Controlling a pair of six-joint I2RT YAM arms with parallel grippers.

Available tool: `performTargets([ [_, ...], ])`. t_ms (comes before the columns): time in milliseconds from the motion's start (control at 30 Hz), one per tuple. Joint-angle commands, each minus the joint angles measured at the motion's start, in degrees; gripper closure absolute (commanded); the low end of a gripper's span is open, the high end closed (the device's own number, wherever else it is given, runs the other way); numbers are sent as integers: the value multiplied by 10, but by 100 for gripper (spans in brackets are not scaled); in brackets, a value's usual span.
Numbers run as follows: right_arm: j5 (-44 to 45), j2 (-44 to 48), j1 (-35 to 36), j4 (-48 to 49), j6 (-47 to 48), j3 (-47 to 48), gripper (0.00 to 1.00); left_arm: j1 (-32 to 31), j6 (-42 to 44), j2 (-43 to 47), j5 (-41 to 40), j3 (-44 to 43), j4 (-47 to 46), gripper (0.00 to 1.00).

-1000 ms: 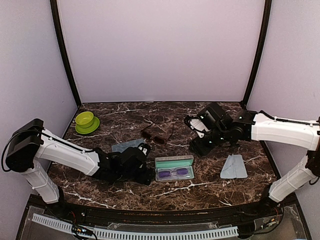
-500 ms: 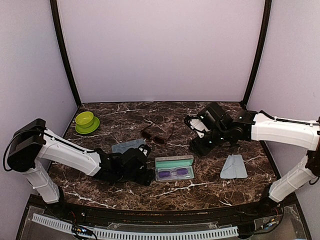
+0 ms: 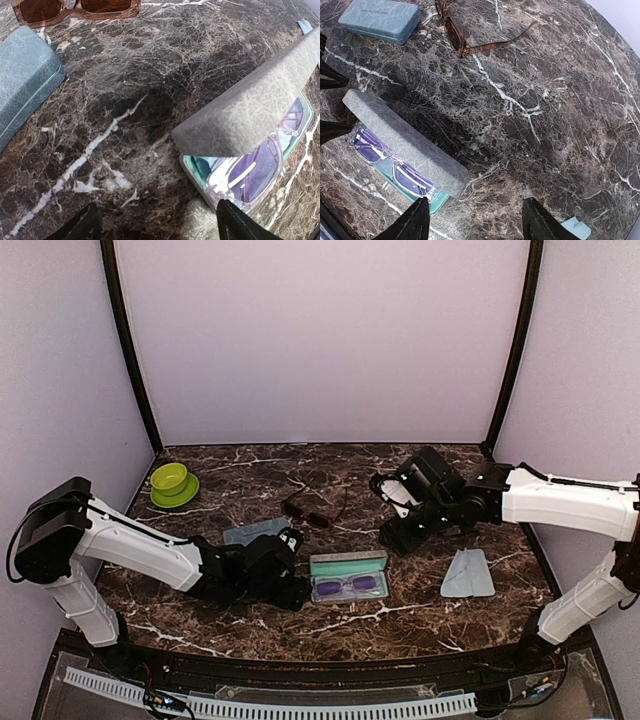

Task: Organize the sunglasses
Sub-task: Adjust the sunglasses and the sunglasses case.

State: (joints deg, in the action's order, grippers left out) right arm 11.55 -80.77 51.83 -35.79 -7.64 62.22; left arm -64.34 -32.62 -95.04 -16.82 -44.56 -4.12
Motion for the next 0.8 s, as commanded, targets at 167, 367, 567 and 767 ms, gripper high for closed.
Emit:
performTargets([
  [167,-4,10,-2,14,-7,-10,36,3,9,-10,9,-19,-5,18],
  [367,-5,13,-2,15,-9,-15,36,3,7,-10,7,-18,-5,18],
  [567,-7,12,-2,17,-11,-18,36,3,10,-14,6,-23,-6,18],
  [767,-13,14,-2,17,-16,-25,36,6,13,-20,7,-29,-12,17],
])
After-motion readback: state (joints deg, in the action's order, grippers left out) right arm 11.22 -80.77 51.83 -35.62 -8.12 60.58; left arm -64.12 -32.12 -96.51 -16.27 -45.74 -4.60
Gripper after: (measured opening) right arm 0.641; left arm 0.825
